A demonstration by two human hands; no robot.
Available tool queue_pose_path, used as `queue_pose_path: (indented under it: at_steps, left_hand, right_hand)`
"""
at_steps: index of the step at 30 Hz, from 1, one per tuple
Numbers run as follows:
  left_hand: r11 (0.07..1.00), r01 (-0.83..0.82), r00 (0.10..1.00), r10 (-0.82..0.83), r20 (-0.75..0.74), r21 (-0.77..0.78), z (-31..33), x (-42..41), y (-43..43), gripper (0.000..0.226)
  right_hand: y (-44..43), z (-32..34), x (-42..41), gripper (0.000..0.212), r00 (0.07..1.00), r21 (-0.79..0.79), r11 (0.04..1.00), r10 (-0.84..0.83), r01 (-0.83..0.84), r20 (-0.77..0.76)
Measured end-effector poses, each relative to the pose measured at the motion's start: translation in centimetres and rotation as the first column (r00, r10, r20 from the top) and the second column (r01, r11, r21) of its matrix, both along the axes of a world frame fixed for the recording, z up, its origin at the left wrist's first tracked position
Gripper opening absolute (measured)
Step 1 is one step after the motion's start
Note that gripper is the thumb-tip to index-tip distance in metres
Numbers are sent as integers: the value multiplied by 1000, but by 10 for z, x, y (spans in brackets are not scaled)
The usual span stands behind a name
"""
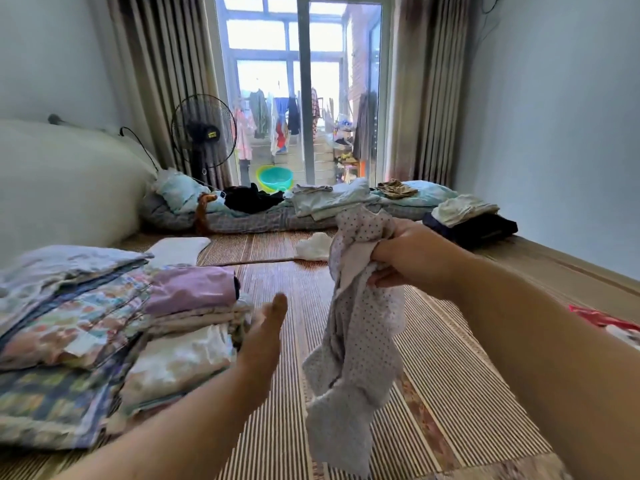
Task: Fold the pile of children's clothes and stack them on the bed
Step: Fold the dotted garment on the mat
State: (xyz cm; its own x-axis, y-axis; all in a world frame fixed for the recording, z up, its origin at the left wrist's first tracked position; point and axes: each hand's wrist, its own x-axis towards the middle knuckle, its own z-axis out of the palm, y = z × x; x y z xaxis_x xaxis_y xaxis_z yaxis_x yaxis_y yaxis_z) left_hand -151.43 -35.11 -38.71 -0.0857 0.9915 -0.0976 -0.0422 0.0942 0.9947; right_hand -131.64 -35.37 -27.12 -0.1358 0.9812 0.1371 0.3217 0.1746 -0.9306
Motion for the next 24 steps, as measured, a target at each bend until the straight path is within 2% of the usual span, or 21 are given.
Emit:
queue_pose_path:
  at_steps: [2,4,5,6,7,9,10,11,13,15,17,19,21,22,24]
  left_hand:
    - [948,29,991,14,131,-317,-30,8,-11,95]
    - [780,240,945,-53,322,-577,-47,21,-20,120]
    - [692,369,884,-55,464,-620,-52,27,-23,130]
    - [656,474,797,-36,603,-587,-54,32,-23,131]
    - [677,540,692,-20,721,-500,-56,36,-20,121]
    - [814,510,495,-14,869,-277,-49,42,-13,86]
    - [871,447,467,-35,883,-202,-42,43,-9,66]
    - [908,385,504,-57,862,-165,-35,42,-3,50]
    - [946,295,613,-79,786,-135,-23,35,9,35]
    - [971,220,745,-104,659,-95,-15,27,16,31]
    - [985,172,896,-158,415,3,-2,21,15,26]
    - [969,210,965,-227,134,130,17,20,11,23]
    - [928,300,949,-269,-163,219,33,24,5,22]
    - [901,356,901,-260,-346,249,39,29,3,22]
    - [822,494,674,-155,-722,284,47,41,-3,25]
  right_hand:
    - [-4,8,4,16,989,22,1000,8,-5,-149]
    - [-10,16,10,17,964,39,999,14,-4,-265]
    - [-13,18,14,18,954,47,999,12,3,-300]
    - [-17,19,19,19,945,48,999,6,10,-326]
    - [-21,19,25,20,940,48,999,1,16,-342]
    - [-31,14,39,19,935,26,999,-14,25,-356]
    - [-36,8,47,19,938,7,1000,-23,27,-346]
    - [-40,0,56,20,947,-20,999,-32,27,-320]
    - [-47,-17,73,23,976,-87,995,-57,40,-212]
    - [-54,-33,87,27,1000,-180,984,-1,-5,-31]
    - [-61,-47,92,32,985,-304,952,69,-17,161]
    - [-59,-60,90,47,946,-390,920,89,42,313]
    - [-50,-66,80,58,933,-346,935,49,82,356]
    - [-45,-66,71,56,951,-289,954,15,78,308]
    - [-40,-64,45,44,993,-238,970,-18,46,115]
